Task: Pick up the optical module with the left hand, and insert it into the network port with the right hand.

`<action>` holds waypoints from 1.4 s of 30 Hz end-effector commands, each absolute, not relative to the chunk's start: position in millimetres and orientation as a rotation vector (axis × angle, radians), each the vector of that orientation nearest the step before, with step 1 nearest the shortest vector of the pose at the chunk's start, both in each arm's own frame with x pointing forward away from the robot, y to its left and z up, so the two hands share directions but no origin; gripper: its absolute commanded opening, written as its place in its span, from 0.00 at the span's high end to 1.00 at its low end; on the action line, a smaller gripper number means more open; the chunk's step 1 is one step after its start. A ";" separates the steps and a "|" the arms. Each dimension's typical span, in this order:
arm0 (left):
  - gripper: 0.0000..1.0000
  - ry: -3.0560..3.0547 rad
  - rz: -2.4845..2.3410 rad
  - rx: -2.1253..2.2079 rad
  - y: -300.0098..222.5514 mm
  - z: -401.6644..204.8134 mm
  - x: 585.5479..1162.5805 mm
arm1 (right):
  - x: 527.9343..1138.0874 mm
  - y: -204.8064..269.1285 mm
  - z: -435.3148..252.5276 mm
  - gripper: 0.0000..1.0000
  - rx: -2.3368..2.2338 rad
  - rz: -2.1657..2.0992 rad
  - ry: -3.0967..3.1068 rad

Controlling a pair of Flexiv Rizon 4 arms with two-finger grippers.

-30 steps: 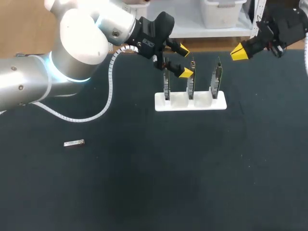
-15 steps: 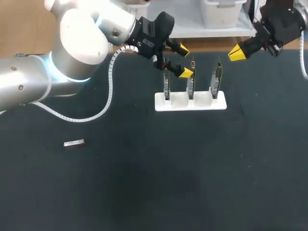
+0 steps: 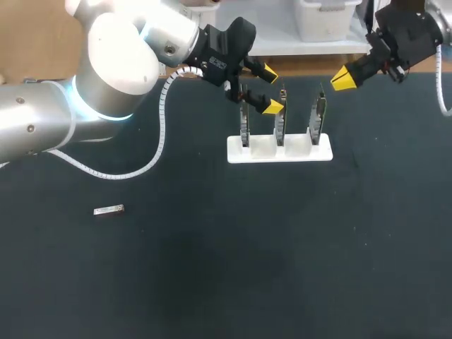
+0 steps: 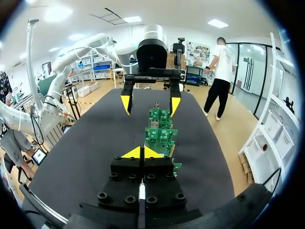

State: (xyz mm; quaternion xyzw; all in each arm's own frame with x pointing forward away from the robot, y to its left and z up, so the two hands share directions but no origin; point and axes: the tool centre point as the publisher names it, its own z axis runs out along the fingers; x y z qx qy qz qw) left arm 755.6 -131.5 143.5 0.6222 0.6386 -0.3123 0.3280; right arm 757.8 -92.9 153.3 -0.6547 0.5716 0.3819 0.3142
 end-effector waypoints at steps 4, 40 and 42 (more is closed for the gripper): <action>0.00 1.673 -0.818 1.632 -131.9 143.6 756.6 | 755.0 -94.1 153.7 1.00 -1.718 0.994 1.518; 0.00 1.673 -0.818 1.632 -131.9 143.6 756.6 | 753.9 -94.2 154.5 0.00 -1.724 0.979 1.535; 0.00 1.654 -0.828 1.602 -129.8 152.7 757.8 | 753.9 -94.2 154.5 0.00 -1.724 0.979 1.535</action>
